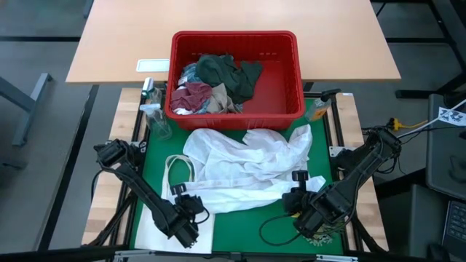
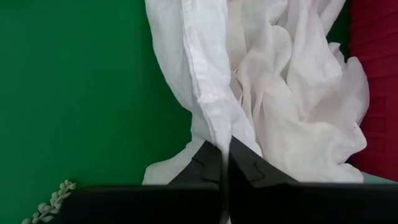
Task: Fold Laundry from Bin
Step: Fold the white polo shirt
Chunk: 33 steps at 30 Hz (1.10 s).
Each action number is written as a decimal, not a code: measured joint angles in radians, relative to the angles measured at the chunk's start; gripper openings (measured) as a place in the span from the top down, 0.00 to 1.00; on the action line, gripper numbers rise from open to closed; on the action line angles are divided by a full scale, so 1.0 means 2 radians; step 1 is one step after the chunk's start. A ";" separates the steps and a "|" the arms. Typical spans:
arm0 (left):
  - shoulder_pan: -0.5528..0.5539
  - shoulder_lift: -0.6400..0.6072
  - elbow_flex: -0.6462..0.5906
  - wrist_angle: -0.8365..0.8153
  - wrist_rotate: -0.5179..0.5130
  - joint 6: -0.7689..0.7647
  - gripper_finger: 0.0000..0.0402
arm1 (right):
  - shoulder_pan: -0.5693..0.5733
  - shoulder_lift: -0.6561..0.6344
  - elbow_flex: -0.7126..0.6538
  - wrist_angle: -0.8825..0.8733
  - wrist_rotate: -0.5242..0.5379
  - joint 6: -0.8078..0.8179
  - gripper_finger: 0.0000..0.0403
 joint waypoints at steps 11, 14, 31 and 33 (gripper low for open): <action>0.000 0.000 0.000 0.001 0.000 -0.003 0.99 | 0.000 0.000 0.000 0.000 0.000 0.000 1.00; 0.000 0.000 0.005 -0.005 0.001 -0.003 1.00 | 0.000 0.000 0.000 0.000 0.000 0.000 1.00; -0.013 -0.023 0.260 -0.202 0.063 -0.004 1.00 | 0.000 0.001 0.180 -0.099 -0.006 -0.022 1.00; -0.015 -0.027 0.276 -0.204 0.067 -0.015 1.00 | 0.000 0.001 0.205 -0.104 -0.019 -0.029 1.00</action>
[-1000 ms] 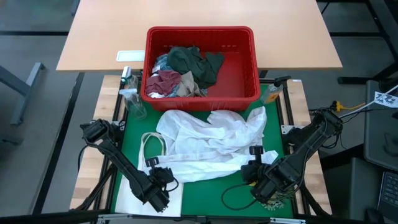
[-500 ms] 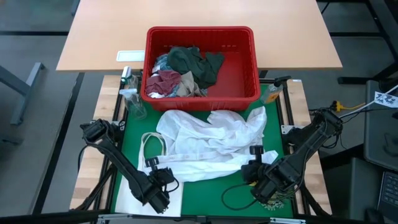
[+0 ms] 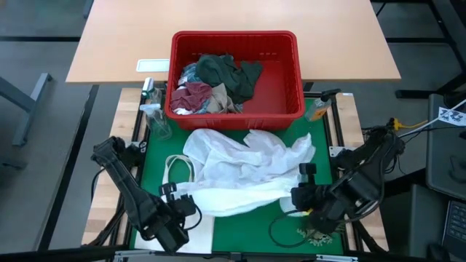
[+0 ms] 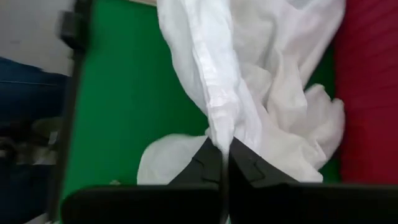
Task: Fold Laundry from Bin
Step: Fold the white polo shirt
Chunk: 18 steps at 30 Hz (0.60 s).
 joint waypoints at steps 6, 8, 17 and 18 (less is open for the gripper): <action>-0.006 -0.017 0.033 0.002 0.001 -0.001 1.00 | 0.000 0.000 0.056 -0.004 -0.027 -0.023 1.00; -0.007 -0.028 0.033 0.001 0.001 -0.008 1.00 | 0.000 0.000 0.066 -0.008 -0.029 -0.024 1.00; -0.003 -0.100 0.034 0.002 -0.089 -0.036 1.00 | -0.002 -0.015 0.088 -0.039 0.017 -0.044 1.00; -0.002 -0.108 0.034 0.002 -0.106 -0.036 1.00 | -0.006 -0.019 0.090 -0.041 0.026 -0.047 1.00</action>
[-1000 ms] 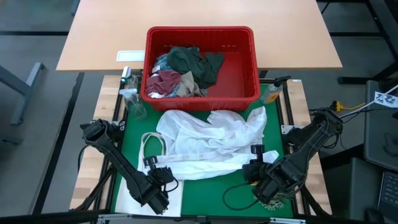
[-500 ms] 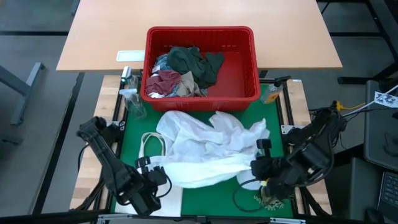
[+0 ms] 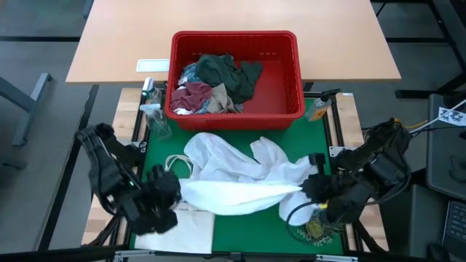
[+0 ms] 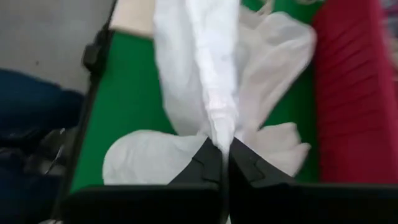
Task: Fold Laundry from Bin
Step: Fold the white polo shirt
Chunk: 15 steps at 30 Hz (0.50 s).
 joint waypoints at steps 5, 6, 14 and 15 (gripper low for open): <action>0.008 -0.048 0.000 0.000 -0.074 0.000 1.00 | -0.016 -0.021 0.032 0.001 0.032 -0.010 1.00; 0.010 -0.056 0.000 0.000 -0.082 0.000 1.00 | -0.019 -0.024 0.044 0.001 0.034 -0.017 1.00; 0.012 -0.113 0.000 0.000 -0.165 0.017 1.00 | -0.022 -0.054 0.124 0.023 0.069 -0.058 1.00; 0.014 -0.117 0.000 0.000 -0.176 0.015 1.00 | -0.021 -0.063 0.117 0.030 0.072 -0.066 1.00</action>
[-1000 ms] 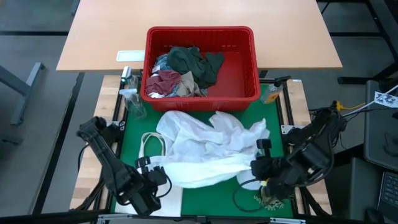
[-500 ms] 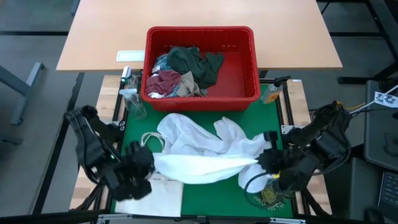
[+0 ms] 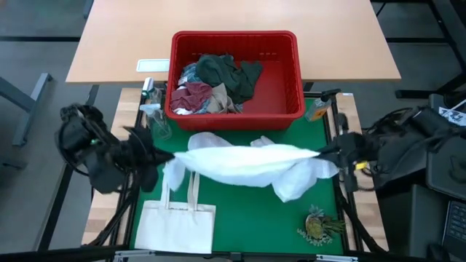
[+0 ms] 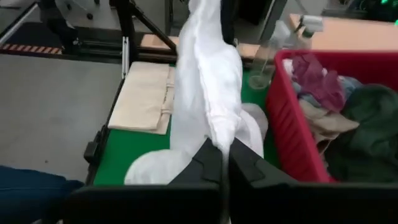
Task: Fold Laundry from Bin
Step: Fold the white polo shirt
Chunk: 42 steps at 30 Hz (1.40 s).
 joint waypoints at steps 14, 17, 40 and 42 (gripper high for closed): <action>0.106 -0.021 0.000 0.001 -0.124 0.039 1.00 | -0.123 -0.061 -0.002 -0.018 0.062 -0.074 1.00; 0.147 -0.025 0.000 0.001 -0.133 0.057 1.00 | -0.174 -0.065 -0.003 -0.017 0.048 -0.106 1.00; 0.388 -0.033 0.110 0.127 -0.044 0.351 1.00 | -0.488 -0.057 -0.003 0.188 -0.191 -0.302 1.00; 0.389 -0.035 0.128 0.121 -0.027 0.357 1.00 | -0.494 -0.057 -0.003 0.188 -0.205 -0.303 1.00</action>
